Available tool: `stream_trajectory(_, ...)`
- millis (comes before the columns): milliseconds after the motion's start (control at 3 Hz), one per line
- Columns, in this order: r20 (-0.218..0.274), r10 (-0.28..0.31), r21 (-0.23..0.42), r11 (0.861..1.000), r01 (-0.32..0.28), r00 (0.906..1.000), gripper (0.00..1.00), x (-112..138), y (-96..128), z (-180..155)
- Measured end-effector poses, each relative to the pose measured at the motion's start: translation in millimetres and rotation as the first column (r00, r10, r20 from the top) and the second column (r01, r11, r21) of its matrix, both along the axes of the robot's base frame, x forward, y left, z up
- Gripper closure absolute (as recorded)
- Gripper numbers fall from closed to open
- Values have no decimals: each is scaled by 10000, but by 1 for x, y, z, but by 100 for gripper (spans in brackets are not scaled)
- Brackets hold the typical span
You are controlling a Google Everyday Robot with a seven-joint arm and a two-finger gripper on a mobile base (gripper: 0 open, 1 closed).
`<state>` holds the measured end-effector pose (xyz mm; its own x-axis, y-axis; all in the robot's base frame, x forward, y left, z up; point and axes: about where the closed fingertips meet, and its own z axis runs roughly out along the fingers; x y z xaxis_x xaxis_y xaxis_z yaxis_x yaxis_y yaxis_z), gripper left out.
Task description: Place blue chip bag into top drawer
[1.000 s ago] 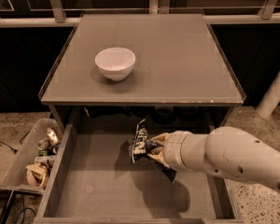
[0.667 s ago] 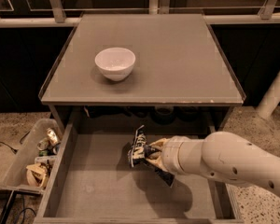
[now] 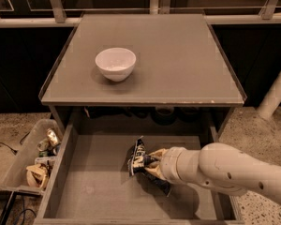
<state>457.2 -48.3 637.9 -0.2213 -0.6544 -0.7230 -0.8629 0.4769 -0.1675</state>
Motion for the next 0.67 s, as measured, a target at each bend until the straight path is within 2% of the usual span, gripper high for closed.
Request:
stream_trajectory(333, -256, -253, 101, 9996, 256, 9994, 81, 0, -2, -19)
stream_trajectory(667, -258, -256, 103, 9996, 259, 9993, 58, 0, -2, -19)
